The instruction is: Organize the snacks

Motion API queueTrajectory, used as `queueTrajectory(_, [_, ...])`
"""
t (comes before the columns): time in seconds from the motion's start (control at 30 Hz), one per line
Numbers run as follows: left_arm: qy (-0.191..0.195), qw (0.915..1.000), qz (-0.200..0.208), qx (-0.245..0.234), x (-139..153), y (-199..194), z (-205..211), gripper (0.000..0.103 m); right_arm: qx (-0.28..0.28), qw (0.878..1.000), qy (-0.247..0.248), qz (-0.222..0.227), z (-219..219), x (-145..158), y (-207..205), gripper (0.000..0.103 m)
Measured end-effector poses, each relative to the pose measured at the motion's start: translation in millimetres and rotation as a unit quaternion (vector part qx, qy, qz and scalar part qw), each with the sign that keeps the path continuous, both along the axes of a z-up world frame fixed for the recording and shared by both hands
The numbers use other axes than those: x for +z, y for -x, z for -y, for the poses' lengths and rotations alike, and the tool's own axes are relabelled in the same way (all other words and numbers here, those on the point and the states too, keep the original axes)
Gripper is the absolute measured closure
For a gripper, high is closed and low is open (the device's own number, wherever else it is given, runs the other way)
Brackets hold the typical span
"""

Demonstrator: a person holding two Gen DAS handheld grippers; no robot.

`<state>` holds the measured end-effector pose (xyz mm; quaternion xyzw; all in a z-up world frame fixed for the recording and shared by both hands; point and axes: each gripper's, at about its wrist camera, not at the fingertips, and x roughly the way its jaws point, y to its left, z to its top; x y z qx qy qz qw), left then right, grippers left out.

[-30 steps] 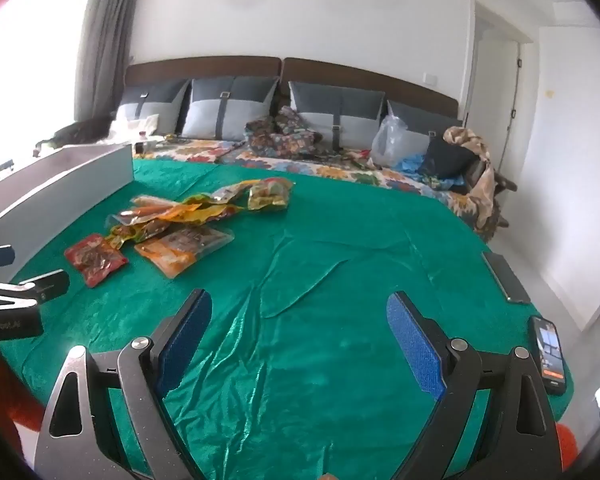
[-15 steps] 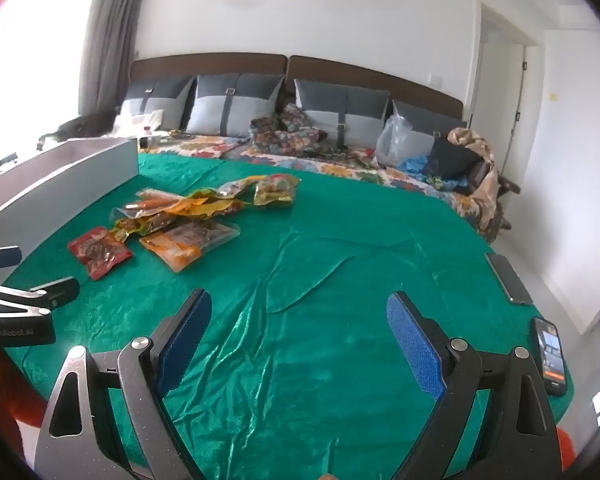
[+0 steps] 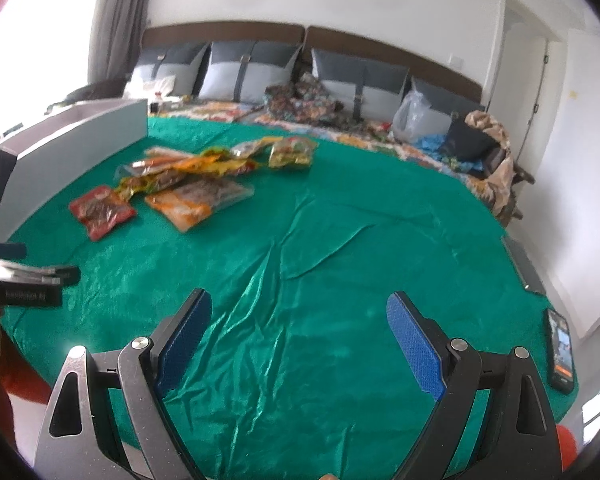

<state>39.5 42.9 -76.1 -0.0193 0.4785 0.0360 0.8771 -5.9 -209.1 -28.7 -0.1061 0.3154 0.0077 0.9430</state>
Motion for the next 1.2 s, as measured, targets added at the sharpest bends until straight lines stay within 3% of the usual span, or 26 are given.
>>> queueTrajectory(0.17, [-0.011,0.9996,-0.024,-0.008,-11.0,-3.1,5.3,0.000,0.008,0.999,-0.007,-0.048,3.2,-18.8,-4.7,0.011])
queueTrajectory(0.3, [0.007,0.9997,-0.023,-0.004,-11.6,-3.3,-0.3,0.000,-0.009,0.996,-0.030,-0.084,15.9,-27.5,-20.3,0.011])
queueTrajectory(0.4, [0.007,0.9999,-0.012,0.001,-11.5,-1.7,-2.2,0.000,-0.050,0.988,-0.043,-0.141,37.6,-38.8,-67.6,0.011])
queueTrajectory(0.53, [0.007,1.0000,-0.004,-0.004,-12.3,-1.9,-3.4,0.000,-0.106,0.980,-0.050,-0.163,64.9,-52.5,-139.8,0.011])
queueTrajectory(0.7, [0.007,0.9999,0.009,-0.010,-12.8,-2.0,-4.9,0.000,-0.120,0.979,-0.066,-0.149,75.5,-55.1,-210.1,0.011])
queueTrajectory(0.77, [0.008,0.9999,0.006,-0.010,-12.3,-4.4,-5.1,0.000,-0.125,0.979,-0.096,-0.131,84.1,-57.9,-224.6,0.009])
queueTrajectory(1.2, [0.005,0.9995,0.013,0.029,-13.7,-19.0,-8.7,0.000,-0.130,0.978,-0.095,-0.131,80.9,-58.1,-225.5,0.007])
